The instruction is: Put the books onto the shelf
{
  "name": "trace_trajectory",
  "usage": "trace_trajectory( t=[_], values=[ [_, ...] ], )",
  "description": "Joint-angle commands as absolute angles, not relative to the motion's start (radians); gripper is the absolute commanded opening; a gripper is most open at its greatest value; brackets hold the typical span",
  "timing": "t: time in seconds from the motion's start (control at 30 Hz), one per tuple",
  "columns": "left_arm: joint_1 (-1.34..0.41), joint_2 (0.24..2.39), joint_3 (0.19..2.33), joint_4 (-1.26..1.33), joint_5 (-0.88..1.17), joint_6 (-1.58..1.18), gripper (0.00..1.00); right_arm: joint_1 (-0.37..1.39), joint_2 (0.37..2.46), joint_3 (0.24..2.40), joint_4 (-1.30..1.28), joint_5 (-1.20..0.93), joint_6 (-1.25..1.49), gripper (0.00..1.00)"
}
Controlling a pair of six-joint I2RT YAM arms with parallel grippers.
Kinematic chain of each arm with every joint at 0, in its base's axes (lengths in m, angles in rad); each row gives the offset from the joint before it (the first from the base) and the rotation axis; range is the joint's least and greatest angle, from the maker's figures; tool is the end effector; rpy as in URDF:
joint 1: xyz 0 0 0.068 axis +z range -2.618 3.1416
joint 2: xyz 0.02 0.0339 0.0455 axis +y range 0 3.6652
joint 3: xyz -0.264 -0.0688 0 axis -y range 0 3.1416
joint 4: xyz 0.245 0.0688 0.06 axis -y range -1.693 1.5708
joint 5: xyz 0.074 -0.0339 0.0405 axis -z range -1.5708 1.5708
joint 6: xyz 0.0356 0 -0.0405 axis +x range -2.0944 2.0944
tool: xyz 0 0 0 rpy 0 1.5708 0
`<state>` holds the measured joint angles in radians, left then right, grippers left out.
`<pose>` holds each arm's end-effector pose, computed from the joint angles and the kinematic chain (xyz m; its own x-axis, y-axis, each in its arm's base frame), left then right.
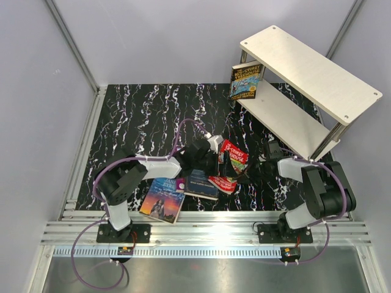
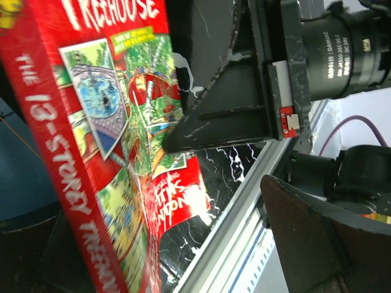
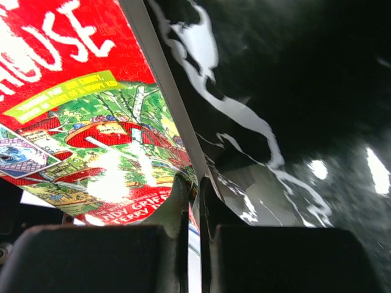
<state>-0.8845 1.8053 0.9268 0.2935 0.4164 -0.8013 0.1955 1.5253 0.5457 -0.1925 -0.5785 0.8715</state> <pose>0.2251 -0.2975 0.1611 -0.9051 0.0683 -0.4197 0.3896 0.5285 -0.7542 0.2264 0.0647 0.1116 -0.8657 0.4818 0.1357 0.4531 0.6391 0.6214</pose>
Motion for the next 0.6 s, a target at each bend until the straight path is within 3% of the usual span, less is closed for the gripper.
trace_trajectory(
  t=[0.0,0.3,0.43,0.57],
  values=[
    [-0.948,1.815,0.948,0.407,0.695,-0.884,0.98,0.232,1.611,0.499,-0.026,-0.405,0.925,0.0],
    [-0.93,1.784,0.94,0.359,0.678,-0.847,0.95,0.233,1.319,0.609,-0.233,-0.381,0.91,0.0],
    [-0.92,1.75,1.046,0.105,0.494,-0.718,0.8,0.233,1.278,0.6,-0.328,-0.351,0.87,0.0],
    [-0.917,1.732,1.143,-0.145,0.333,-0.583,0.52,0.233,1.227,0.54,-0.353,-0.338,0.87,0.0]
  ],
)
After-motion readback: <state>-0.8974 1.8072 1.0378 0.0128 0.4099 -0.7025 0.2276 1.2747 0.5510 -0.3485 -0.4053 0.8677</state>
